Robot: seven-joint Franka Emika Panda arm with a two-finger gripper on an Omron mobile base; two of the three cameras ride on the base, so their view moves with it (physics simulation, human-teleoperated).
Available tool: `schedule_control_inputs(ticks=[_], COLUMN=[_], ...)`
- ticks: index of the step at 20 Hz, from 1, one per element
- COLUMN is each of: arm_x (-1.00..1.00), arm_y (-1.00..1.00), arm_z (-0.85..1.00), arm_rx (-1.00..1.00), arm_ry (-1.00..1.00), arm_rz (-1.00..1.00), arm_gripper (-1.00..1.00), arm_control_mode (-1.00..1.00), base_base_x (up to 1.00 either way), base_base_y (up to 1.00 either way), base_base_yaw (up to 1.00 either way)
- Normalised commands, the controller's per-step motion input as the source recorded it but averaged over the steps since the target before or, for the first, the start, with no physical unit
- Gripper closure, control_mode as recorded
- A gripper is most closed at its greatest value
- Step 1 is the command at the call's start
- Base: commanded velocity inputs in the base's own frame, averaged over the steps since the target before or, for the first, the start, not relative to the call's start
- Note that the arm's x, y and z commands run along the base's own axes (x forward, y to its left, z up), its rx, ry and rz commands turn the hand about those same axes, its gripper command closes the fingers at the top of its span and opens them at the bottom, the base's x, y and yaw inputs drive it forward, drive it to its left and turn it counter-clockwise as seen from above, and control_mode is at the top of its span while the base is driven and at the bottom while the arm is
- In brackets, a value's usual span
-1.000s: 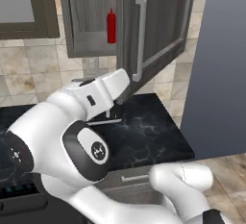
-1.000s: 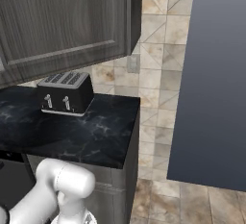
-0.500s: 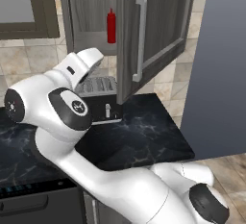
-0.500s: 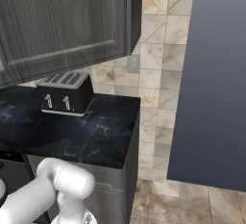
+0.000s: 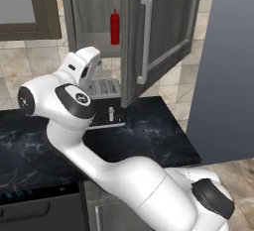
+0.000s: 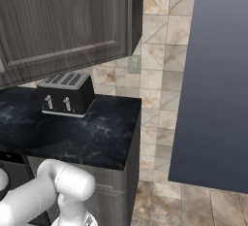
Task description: Move the ketchup and mustard from the cabinet to the dining counter.
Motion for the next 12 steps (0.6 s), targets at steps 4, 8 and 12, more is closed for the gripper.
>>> schedule_control_inputs(ticks=[4, 8, 12], arm_x=[0.53, 0.00, -0.58], arm_y=[-0.33, -0.52, -0.63], arm_z=[-0.21, -0.02, 0.00], arm_rx=[-0.17, -0.21, -0.23], arm_ry=[0.12, 0.03, -0.01], arm_rz=[0.05, 0.01, -0.04], arm_gripper=[-1.00, -1.00, -1.00], arm_control_mode=[-1.00, -1.00, -1.00], base_base_x=[0.00, 0.00, 0.00], base_base_y=[0.00, 0.00, 0.00], base_base_yaw=[0.00, 0.00, 0.00])
